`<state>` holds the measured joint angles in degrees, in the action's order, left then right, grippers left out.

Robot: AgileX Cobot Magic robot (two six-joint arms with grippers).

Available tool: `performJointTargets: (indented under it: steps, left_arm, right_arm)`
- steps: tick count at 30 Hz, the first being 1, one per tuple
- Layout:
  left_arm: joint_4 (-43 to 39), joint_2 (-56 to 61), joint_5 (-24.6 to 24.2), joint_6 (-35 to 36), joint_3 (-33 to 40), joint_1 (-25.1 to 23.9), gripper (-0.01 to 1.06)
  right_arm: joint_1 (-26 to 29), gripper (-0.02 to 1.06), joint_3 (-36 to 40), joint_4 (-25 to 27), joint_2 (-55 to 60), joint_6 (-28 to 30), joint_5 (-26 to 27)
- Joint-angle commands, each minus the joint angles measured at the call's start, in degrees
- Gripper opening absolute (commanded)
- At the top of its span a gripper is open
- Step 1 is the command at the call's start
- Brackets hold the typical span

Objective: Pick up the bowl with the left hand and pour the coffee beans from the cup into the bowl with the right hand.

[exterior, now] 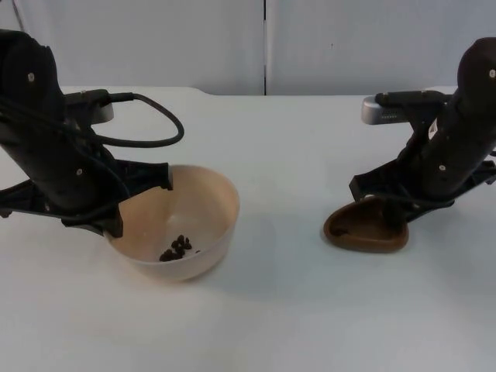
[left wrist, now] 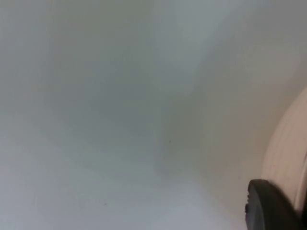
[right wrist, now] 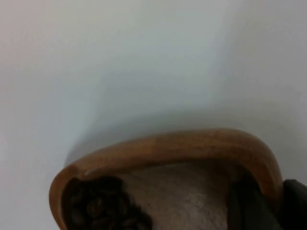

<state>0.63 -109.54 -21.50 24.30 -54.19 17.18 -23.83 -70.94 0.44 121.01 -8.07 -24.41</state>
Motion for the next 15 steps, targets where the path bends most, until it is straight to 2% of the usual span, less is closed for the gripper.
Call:
performJointTargets:
  steps: [1, 2, 5, 6, 7, 9, 10, 11, 13, 15]
  left_arm:
    - [-0.27, -0.76, -1.14, -0.11, 0.21, -0.06, 0.01]
    - [-0.27, -0.76, -1.14, -0.11, 0.21, -0.06, 0.01]
    - [-0.27, -0.76, -1.02, -0.11, 0.21, -0.06, 0.17]
    - [-0.27, -0.76, -1.02, -0.11, 0.21, -0.06, 0.17]
    - [-0.03, -0.76, -1.02, -0.11, 0.21, -0.06, 0.30]
    - [0.12, -0.76, -0.78, -0.01, 0.21, -0.06, 0.43]
    - [0.45, -0.76, -0.69, -0.01, 0.21, -0.06, 0.55]
    - [0.45, -0.76, -0.69, -0.01, 0.21, -0.06, 0.55]
    - [0.55, -0.76, -0.44, -0.01, 0.21, -0.06, 0.66]
    - [0.70, -0.76, -0.30, -0.01, 0.21, -0.06, 0.71]
  right_arm:
    - [0.19, 0.00, 0.14, -0.14, 0.43, -0.28, 0.68]
    - [0.19, 0.00, 0.14, -0.14, 0.43, -0.28, 0.68]
    - [0.19, 0.00, 0.14, -0.14, 0.43, -0.28, 1.04]
    - [0.19, 0.00, 0.14, -0.14, 0.43, -0.28, 1.04]
    - [0.19, 0.00, 0.14, -0.14, 0.43, -0.28, 1.28]
    - [0.19, 0.00, 0.14, -0.44, 0.33, -0.28, 1.41]
    - [0.19, 0.00, 0.14, -0.44, 0.33, -0.28, 1.54]
    - [0.19, 0.00, 0.14, -0.44, 0.33, -0.28, 1.54]
    - [0.19, 0.02, 0.03, -0.44, 0.24, -0.28, 1.55]
    - [0.19, 0.09, 0.03, -0.44, 0.24, -0.28, 1.55]
